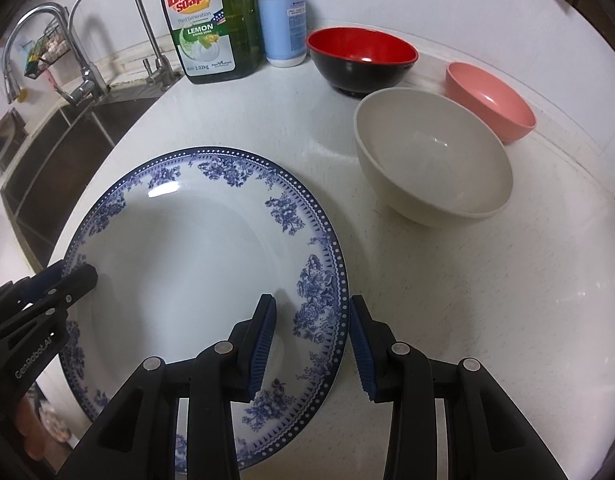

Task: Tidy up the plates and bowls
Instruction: 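Lower the small plate onto the green plate and open both grippers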

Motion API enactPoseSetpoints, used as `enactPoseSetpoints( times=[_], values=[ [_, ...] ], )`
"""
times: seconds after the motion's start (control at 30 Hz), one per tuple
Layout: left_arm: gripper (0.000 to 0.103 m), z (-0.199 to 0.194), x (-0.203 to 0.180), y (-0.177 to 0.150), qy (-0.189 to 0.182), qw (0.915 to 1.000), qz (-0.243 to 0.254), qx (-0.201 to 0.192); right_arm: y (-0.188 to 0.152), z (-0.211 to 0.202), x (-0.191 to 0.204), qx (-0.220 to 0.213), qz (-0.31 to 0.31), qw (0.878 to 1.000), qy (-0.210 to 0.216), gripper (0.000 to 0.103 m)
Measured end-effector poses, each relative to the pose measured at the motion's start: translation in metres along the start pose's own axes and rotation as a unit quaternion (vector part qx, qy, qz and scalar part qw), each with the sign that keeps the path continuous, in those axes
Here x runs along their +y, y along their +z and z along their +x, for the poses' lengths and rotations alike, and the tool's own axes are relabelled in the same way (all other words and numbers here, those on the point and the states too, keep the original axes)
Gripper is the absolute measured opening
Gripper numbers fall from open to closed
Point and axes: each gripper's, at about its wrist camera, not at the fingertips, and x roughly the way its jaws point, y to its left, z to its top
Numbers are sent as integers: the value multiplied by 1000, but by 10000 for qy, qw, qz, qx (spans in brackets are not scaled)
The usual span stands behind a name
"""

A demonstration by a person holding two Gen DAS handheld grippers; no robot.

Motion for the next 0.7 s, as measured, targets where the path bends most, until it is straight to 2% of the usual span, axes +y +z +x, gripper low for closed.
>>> enactPoseSetpoints(
  times=[0.53, 0.63, 0.7],
  values=[
    [39, 8, -1, -4, 62, 9997, 1, 228, -2, 10, 2, 135, -161, 9998, 60, 39],
    [46, 5, -3, -3, 79, 9998, 77, 180, -1, 11, 2, 151, -163, 9997, 118, 40],
    [56, 1, -4, -1, 123, 9998, 101, 97, 0, 11, 0, 162, -114, 9996, 187, 47]
  ],
)
